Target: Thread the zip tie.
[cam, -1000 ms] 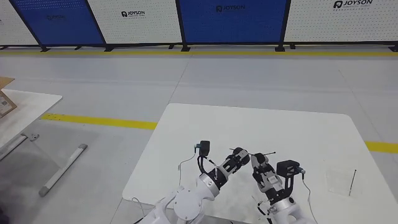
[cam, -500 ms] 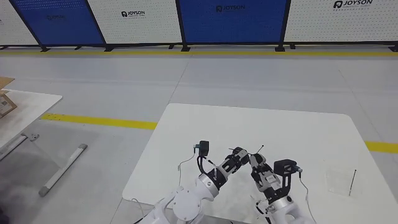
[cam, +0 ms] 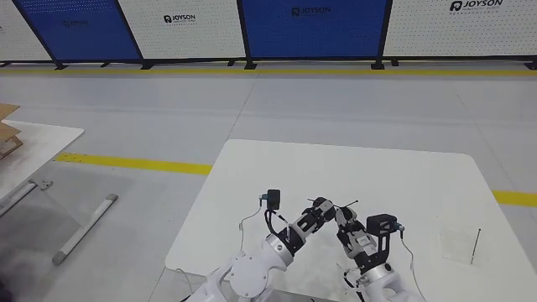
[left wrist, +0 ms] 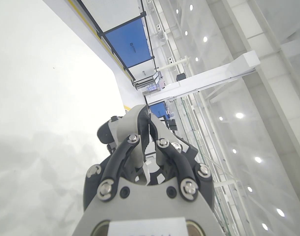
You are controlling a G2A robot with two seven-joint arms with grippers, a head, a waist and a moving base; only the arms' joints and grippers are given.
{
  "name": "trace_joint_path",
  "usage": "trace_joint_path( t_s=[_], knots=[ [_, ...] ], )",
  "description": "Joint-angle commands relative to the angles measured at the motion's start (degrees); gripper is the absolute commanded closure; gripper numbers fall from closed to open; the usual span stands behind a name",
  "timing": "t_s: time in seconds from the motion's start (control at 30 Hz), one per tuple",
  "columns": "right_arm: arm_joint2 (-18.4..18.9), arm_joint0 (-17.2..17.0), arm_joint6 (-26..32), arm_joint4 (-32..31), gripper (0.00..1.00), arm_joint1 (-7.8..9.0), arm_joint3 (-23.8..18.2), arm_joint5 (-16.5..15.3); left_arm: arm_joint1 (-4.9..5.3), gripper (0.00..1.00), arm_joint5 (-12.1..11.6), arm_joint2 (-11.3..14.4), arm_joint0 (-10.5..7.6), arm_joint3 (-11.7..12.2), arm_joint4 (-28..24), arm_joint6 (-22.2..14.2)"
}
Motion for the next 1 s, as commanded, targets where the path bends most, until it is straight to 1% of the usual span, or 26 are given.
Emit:
trace_joint_path(
  t_s=[0.0, 0.17, 0.33, 0.53, 0.97],
  knots=[
    [0.0, 0.0, 0.1, -0.1, 1.0, 0.0, 0.0, 0.0, 0.03, 1.0, -0.2, -0.2, 0.18, -0.2, -0.2, 0.0],
    [0.0, 0.0, 0.1, -0.2, 1.0, 0.01, 0.0, 0.0, 0.12, 1.0, -1.2, -0.9, 0.62, -0.7, -1.9, -0.7],
    [0.0, 0.0, 0.3, -0.5, 1.0, 0.04, 0.0, 0.0, 0.26, 1.0, -1.5, -1.7, 0.99, -1.1, -2.3, -1.2],
    [-0.1, 0.1, 0.6, -0.8, 1.0, 0.05, -0.1, 0.1, 0.37, 1.0, -1.9, -1.9, 1.49, -1.8, -2.3, -1.6],
    [0.0, 0.1, 0.8, -0.9, 1.0, 0.07, -0.1, 0.3, 0.48, 1.0, -2.1, -2.2, 1.9, -2.7, -2.1, -1.9]
  ],
)
